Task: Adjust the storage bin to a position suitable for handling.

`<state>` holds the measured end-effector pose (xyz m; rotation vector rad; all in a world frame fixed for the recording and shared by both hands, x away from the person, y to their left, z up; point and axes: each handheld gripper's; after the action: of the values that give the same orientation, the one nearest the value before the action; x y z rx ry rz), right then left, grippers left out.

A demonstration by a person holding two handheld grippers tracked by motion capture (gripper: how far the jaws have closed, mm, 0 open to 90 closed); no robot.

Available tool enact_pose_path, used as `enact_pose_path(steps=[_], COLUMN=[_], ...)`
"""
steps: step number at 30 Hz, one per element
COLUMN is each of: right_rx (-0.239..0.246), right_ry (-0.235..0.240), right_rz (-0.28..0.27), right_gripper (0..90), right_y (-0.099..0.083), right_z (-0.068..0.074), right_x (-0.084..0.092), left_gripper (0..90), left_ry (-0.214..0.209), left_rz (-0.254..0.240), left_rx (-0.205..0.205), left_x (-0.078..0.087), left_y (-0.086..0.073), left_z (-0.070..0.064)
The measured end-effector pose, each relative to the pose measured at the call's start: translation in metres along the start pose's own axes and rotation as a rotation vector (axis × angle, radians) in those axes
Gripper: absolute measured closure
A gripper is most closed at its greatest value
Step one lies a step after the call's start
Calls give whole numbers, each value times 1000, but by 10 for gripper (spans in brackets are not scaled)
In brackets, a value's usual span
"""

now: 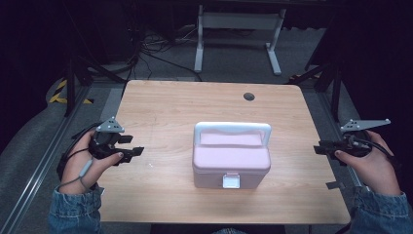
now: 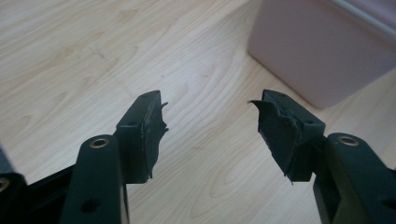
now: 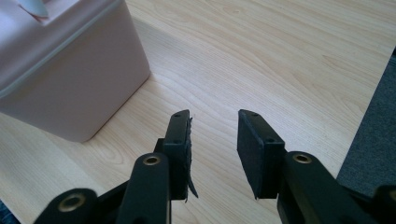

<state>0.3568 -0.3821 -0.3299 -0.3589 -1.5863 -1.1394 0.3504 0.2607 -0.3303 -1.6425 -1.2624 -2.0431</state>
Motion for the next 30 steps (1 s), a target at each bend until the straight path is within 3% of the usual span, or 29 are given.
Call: enact_pose_path(steps=[9, 15, 18, 25, 28, 29, 30], right_rx=[7, -14, -20, -25, -20, -22, -22], right_ry=[5, -9, -10, -7, 2, 1, 1], right_rz=[7, 5, 8, 20, 22, 20, 20], right_gripper=[656, 654, 653, 645, 644, 644, 644], right_y=[-1, -10, -13, -16, -16, -16, -16], right_z=[5, 5, 5, 6, 6, 6, 6], right_x=[0, 6, 6, 3, 2, 2, 2], left_gripper=[403, 394, 394, 391, 405, 407, 410], left_ry=[-68, -105, -126, -130, -162, -204, -204], left_rz=[-91, -69, -66, -63, -64, -75, -75], left_rx=[-66, -152, -169, -225, -272, -287, -287], left_x=[3, -2, 0, 0, 0, 0, 0], left_y=[20, 45, 56, 79, 88, 94, 94], left_z=[-15, -25, -30, -39, -42, -44, -44])
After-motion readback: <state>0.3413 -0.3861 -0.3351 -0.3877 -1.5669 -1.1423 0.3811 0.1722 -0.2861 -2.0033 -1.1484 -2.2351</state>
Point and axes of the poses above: each handheld gripper's, and its own axes: x roughly backward along the jaws, y roughly out of its top, z roughly to its left, and after that the axes turned 13 degrees about z, right-handed
